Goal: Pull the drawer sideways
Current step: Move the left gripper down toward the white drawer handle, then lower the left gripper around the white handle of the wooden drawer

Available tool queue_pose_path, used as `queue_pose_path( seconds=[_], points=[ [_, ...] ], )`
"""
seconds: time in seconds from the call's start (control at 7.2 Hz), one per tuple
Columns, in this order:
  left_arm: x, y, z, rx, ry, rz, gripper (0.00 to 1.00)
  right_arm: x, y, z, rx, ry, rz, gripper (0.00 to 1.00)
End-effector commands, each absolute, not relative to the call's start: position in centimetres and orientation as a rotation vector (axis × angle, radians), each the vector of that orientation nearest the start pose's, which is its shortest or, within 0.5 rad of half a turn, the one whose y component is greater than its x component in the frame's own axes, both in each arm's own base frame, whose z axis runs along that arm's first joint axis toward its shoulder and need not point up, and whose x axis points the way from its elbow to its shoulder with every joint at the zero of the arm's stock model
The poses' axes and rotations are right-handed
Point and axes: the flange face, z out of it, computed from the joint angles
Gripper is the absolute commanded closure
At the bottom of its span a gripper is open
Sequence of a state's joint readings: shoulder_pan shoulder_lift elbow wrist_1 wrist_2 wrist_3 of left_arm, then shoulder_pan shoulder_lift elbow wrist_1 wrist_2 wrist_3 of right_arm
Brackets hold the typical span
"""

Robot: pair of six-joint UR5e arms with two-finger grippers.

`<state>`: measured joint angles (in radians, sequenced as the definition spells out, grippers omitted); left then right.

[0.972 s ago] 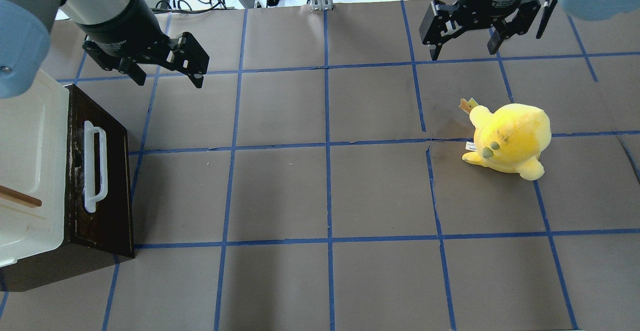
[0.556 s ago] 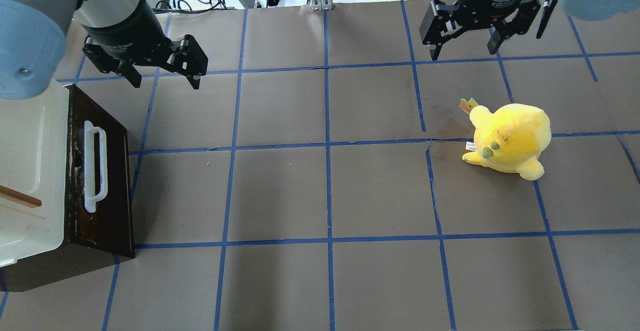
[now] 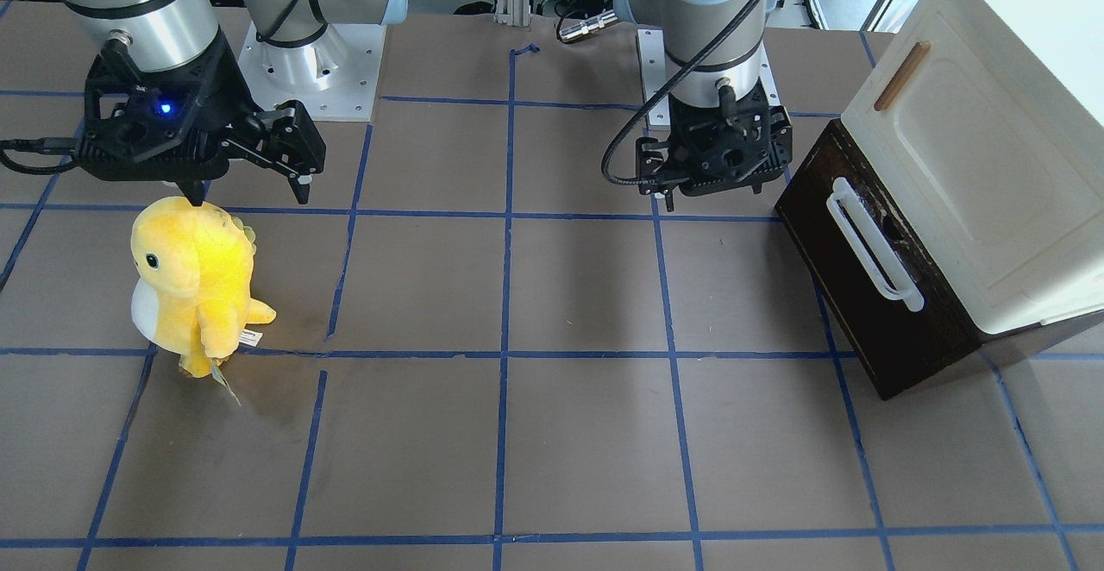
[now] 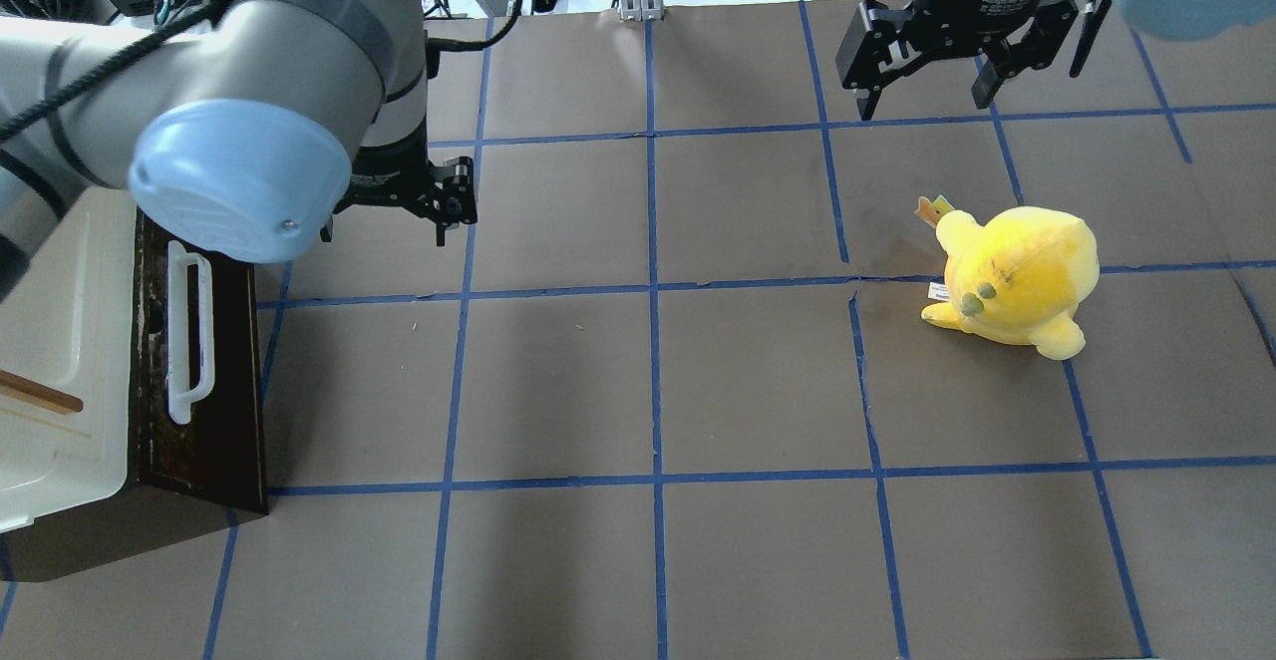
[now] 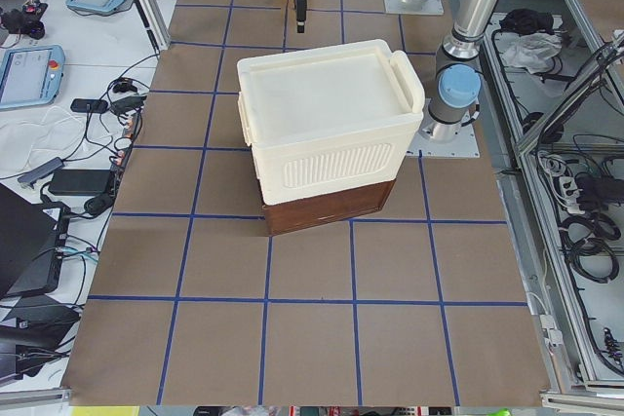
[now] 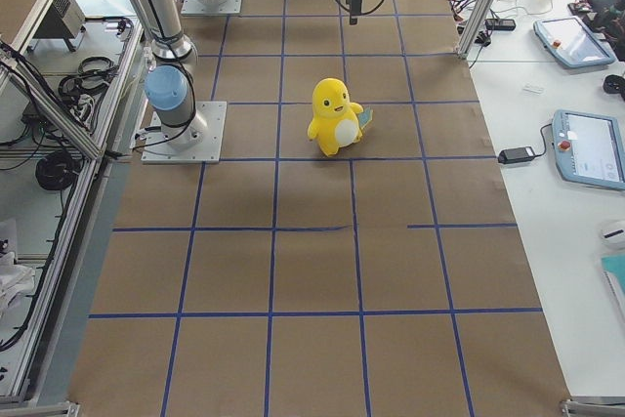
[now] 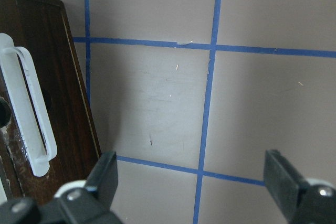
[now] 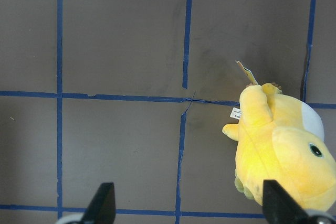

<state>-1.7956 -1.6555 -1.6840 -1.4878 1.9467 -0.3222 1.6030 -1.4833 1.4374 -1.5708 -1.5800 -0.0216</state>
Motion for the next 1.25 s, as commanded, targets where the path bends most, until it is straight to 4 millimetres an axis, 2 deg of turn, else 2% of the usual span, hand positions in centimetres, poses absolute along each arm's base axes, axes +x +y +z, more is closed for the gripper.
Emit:
queue_pose_path(
  seconds=[0.0,0.14,0.28,0.42,0.69,1.11],
  points=[
    [-20.3,-45.3,33.4,-0.04,2.51,0.106,0.0,14.9,-52.9,50.9,-0.084,3.149,-0.073,0.0],
    [-19.2,-45.0,31.3,0.005,2.385,0.122,0.0,14.9,-52.9,50.9,-0.084,3.149,-0.073,0.0],
    [-17.9,-45.5,29.5,0.047,2.249,0.124,0.0,14.9,-52.9,50.9,-0.084,3.149,-0.073,0.0],
    [-17.0,-46.2,28.2,0.049,2.217,0.155,0.0,14.9,-52.9,50.9,-0.084,3.149,-0.073,0.0],
    [-11.7,-48.0,26.5,-0.014,2.142,0.234,0.0,14.9,-52.9,50.9,-0.087,3.149,-0.073,0.0],
    [-10.4,-48.9,24.9,0.077,1.965,0.221,0.02,14.9,-52.9,50.9,-0.084,3.149,-0.073,0.0]
  ],
)
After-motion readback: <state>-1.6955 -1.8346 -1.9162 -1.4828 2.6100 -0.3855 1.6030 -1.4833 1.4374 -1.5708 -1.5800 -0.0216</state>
